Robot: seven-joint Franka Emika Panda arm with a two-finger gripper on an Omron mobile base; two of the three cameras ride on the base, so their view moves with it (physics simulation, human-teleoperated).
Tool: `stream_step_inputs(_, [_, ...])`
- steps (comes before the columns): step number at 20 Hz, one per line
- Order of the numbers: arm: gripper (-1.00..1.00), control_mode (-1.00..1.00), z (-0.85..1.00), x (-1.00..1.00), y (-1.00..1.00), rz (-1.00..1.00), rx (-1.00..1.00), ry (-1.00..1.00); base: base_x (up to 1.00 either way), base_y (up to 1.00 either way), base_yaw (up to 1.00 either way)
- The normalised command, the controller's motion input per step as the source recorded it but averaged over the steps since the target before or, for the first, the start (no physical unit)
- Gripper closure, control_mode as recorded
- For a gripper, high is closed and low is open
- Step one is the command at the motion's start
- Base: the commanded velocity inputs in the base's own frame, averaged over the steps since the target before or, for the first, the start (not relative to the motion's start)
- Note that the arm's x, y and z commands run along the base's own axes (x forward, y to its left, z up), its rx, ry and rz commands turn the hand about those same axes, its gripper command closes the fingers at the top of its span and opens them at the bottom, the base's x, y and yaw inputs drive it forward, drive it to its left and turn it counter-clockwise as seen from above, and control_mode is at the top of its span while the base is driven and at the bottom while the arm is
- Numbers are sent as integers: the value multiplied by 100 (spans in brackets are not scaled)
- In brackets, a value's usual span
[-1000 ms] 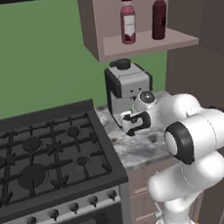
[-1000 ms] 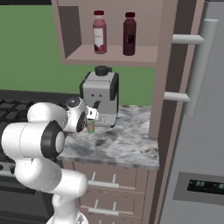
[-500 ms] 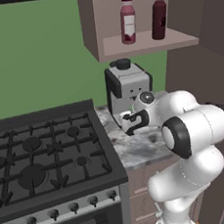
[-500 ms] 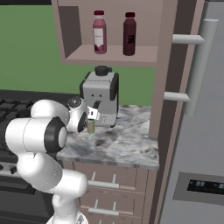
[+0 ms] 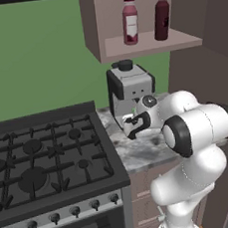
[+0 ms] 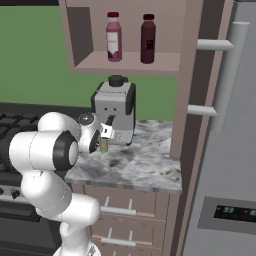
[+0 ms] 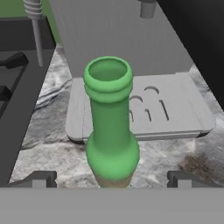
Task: Sort all alcoholic drinks to one cabinet, and non-alcoholic drinks to the other.
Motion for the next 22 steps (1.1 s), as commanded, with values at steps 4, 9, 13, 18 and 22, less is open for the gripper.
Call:
stream_step_inputs(4, [-100, -100, -5, 11, 0, 0, 0, 0, 0, 0, 0])
stream_step_inputs(9, [-100, -100, -3, 14, 0, 0, 0, 0, 0, 0, 0])
stream_step_inputs(13, [-100, -100, -1, 19, 0, 1, 0, 0, 0, 0, 0])
stream_step_inputs(18, [-100, -100, -1, 22, 0, 2, 0, 0, 0, 0, 0])
stream_step_inputs(22, [-100, -100, 0, 21, 0, 1, 0, 0, 0, 0, 0])
